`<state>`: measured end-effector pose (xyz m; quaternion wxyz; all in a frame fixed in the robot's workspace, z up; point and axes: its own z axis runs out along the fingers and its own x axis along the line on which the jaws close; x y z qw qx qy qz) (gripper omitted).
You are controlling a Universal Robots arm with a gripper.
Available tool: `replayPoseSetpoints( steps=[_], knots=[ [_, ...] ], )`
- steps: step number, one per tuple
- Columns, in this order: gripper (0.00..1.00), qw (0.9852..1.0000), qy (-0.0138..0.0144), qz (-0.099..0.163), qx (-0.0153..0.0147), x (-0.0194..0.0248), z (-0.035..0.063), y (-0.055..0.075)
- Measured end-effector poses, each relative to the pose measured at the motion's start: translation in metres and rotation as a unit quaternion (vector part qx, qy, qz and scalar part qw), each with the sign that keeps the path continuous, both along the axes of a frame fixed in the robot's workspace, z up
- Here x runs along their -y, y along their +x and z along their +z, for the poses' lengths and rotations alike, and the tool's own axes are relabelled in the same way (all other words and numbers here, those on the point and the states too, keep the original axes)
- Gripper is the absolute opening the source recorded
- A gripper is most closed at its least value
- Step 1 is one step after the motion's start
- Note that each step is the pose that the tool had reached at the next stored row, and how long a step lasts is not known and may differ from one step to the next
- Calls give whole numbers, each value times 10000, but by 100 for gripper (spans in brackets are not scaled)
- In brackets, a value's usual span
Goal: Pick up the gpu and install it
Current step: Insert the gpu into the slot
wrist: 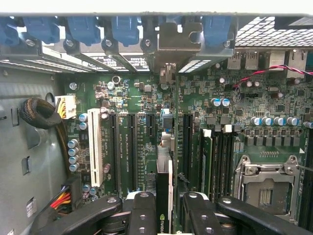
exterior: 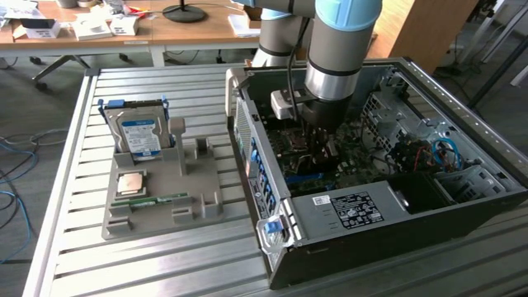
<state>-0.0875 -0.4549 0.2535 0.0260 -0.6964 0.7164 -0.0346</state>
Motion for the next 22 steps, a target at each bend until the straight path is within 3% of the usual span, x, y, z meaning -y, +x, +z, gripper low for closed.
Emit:
replayPoseSetpoints(
  steps=[22],
  knots=[
    [26, 10000, 8, -1, 12, -9, -37, -20]
  ],
)
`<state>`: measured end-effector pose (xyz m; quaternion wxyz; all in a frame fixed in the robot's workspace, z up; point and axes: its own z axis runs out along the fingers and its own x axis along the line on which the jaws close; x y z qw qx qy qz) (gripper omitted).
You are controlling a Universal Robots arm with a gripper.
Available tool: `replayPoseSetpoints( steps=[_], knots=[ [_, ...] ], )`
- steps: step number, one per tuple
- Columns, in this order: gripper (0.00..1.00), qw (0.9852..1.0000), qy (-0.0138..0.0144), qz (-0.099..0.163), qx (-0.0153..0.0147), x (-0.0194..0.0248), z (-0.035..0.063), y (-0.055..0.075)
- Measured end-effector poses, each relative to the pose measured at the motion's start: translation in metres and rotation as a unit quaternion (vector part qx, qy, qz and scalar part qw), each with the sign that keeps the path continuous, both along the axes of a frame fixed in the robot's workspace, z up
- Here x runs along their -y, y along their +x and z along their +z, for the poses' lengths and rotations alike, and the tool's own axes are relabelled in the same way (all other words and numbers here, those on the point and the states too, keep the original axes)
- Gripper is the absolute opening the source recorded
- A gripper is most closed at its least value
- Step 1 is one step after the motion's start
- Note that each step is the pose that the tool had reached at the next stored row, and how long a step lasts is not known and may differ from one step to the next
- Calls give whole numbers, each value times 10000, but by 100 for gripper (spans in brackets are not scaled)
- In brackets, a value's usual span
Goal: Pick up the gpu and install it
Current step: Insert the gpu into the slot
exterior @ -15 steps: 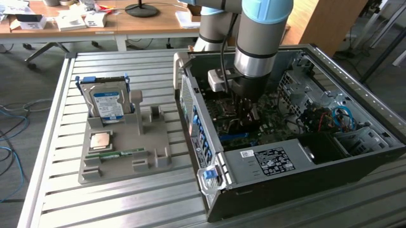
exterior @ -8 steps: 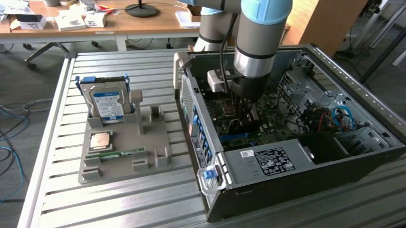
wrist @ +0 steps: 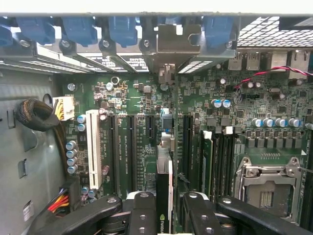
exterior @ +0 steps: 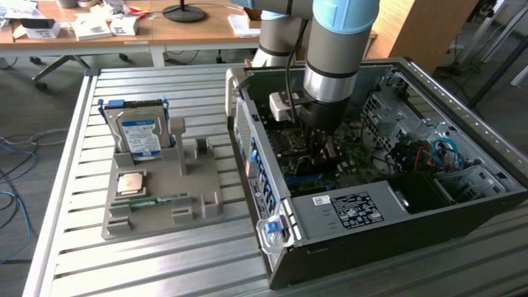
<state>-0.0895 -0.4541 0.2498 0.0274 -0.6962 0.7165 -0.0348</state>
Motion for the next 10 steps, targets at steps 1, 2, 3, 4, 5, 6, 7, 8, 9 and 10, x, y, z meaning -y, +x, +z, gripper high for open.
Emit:
replayPoseSetpoints(
  steps=[1, 2, 3, 4, 5, 6, 7, 8, 9, 10],
  knots=[
    [26, 10000, 3, 0, 0, -5, -1, -1],
    [26, 10000, 4, 0, 0, -7, -1, 0],
    [26, 10000, 4, 0, 0, -7, -1, 0],
    [26, 10000, 4, 1, 0, -7, -1, 0],
    [26, 10000, 4, 1, 0, -7, -1, -1],
    [26, 10000, 4, 1, 0, -7, -2, -3],
    [26, 10000, 3, 0, 1, -8, -2, -5],
    [26, 10000, 4, 0, 0, -7, -5, -8],
    [26, 10000, 4, 0, 1, -8, -9, -11],
    [26, 10000, 5, 0, 2, -8, -15, -14]
  ],
)
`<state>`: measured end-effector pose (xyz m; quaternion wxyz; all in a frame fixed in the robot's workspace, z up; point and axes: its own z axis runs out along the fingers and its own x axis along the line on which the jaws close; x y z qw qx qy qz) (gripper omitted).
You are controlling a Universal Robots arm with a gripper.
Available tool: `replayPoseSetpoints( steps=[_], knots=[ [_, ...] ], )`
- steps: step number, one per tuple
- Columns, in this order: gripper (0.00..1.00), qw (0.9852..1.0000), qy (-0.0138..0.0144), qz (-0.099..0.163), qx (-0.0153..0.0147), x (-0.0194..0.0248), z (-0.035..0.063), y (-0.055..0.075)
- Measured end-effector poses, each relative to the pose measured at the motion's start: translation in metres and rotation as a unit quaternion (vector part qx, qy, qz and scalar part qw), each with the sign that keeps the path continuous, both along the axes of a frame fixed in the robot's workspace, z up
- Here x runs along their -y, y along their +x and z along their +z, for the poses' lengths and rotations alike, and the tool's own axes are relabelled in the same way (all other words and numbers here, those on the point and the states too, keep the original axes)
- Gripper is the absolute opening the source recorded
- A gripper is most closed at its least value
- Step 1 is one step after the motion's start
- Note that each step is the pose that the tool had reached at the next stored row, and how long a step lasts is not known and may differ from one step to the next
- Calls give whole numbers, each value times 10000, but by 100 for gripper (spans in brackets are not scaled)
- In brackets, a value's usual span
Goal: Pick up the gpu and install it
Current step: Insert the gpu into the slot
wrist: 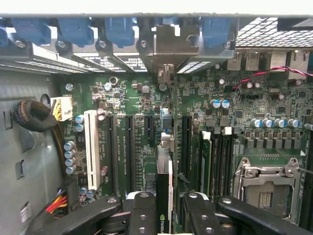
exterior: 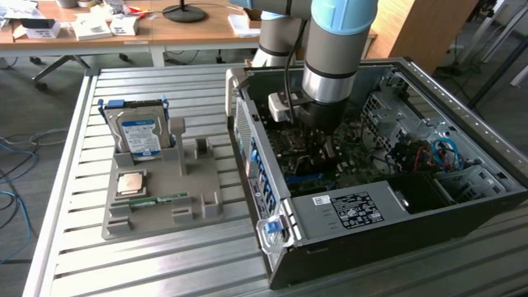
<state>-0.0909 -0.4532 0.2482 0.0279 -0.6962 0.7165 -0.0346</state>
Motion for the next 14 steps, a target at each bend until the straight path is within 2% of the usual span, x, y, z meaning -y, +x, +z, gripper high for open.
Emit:
replayPoseSetpoints(
  steps=[14],
  knots=[
    [26, 10000, -5, 2, -1, 2, -48, -23]
  ],
)
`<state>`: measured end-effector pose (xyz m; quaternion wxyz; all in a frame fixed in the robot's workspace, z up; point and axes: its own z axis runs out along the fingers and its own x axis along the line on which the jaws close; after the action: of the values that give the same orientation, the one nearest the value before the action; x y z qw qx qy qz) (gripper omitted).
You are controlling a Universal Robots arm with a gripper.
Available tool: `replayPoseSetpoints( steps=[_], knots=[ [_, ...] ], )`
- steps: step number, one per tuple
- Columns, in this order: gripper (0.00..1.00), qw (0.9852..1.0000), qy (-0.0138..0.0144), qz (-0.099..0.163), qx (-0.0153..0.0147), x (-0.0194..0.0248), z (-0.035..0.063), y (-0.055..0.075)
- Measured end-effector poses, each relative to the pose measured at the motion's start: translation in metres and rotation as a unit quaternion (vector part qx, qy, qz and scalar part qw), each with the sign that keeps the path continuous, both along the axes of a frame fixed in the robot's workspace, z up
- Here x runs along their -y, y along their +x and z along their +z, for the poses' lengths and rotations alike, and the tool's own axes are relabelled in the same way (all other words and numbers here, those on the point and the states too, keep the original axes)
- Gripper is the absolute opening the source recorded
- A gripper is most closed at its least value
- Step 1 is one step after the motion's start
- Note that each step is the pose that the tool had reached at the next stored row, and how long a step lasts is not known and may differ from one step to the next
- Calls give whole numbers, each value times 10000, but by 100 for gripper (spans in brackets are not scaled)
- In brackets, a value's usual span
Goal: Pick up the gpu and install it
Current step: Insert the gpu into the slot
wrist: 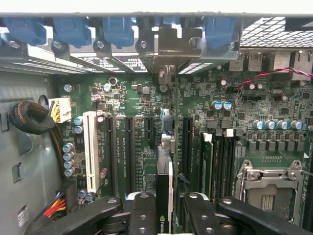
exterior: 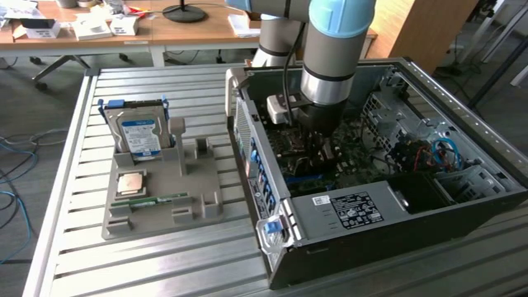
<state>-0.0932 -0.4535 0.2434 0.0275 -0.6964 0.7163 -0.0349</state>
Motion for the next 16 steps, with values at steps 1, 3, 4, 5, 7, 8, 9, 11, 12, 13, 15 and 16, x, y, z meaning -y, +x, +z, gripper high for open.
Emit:
replayPoseSetpoints(
  steps=[1, 3, 4, 5, 7, 8, 9, 11, 12, 13, 15, 16],
  knots=[
    [26, 10000, 1, 0, 0, 0, -2, 0],
    [26, 10000, 2, 0, 1, -1, -4, 0],
    [26, 10000, 2, -1, 0, -1, -4, -1],
    [26, 10000, 3, -2, 0, -2, -4, -2],
    [26, 10000, 3, -2, -1, -2, -4, -2],
    [26, 10000, 4, -2, -1, -2, -4, -2],
    [26, 10000, 4, -2, -1, -2, -4, -2],
    [26, 10000, 9, -5, -9, -3, -6, -7],
    [27, 10000, 11, -9, 0, -3, -10, -9],
    [27, 10000, 9, -7, 3, -3, -9, -6],
    [33, 10000, 4, -2, 0, -2, -5, -2],
    [33, 10000, 4, -3, 0, -2, -5, -2]
  ],
)
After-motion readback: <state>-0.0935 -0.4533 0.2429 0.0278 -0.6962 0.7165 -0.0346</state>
